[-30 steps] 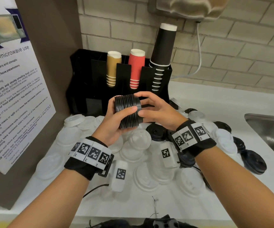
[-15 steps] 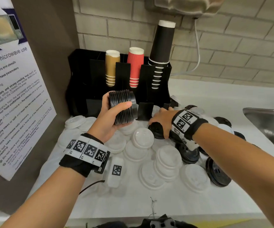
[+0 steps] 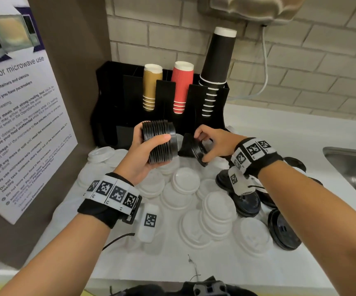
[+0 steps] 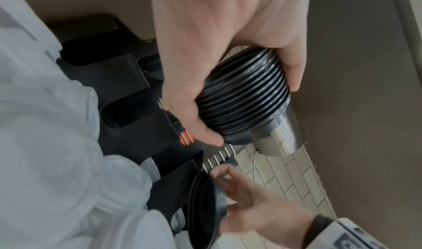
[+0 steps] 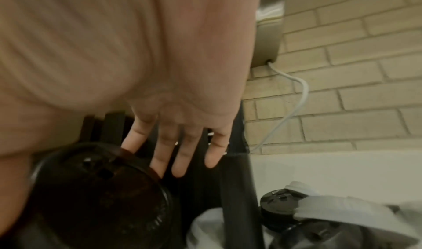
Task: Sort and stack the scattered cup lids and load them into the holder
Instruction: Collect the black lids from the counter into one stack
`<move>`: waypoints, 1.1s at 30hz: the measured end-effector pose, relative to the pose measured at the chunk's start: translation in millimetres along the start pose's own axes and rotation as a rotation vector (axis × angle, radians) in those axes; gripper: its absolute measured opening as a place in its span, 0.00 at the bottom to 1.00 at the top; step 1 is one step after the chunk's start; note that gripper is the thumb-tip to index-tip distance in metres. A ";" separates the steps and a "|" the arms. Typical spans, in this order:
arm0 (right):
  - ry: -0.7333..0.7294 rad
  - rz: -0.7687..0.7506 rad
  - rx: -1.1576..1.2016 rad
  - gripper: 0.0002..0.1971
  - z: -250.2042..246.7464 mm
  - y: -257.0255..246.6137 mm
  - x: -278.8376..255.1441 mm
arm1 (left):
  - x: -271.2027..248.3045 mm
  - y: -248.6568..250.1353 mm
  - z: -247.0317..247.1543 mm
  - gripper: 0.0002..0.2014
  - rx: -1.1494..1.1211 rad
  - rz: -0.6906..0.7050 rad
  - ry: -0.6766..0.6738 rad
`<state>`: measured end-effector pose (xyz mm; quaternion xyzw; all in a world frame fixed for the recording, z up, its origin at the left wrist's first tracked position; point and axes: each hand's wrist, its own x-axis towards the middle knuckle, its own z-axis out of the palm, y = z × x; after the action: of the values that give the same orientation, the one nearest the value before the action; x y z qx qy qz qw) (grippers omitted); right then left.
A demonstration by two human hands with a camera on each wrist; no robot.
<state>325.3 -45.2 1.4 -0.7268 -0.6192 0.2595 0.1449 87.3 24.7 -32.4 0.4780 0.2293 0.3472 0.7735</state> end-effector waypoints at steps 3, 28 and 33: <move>0.094 -0.083 0.241 0.30 -3.1 -6.0 -9.9 | 0.7 -7.9 8.2 0.28 -0.007 -0.033 0.005; 0.289 -0.243 0.504 0.27 5.3 -21.6 -81.5 | -9.8 -42.5 76.3 0.33 -0.211 -0.102 -0.089; 0.448 -0.173 0.319 0.20 -0.8 -22.4 -79.4 | -6.5 -37.2 76.5 0.23 -0.138 -0.151 -0.157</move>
<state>299.5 -118.2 29.7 -0.6784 -0.5828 0.1734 0.4122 147.4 -35.9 -32.2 0.4307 0.1788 0.2646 0.8441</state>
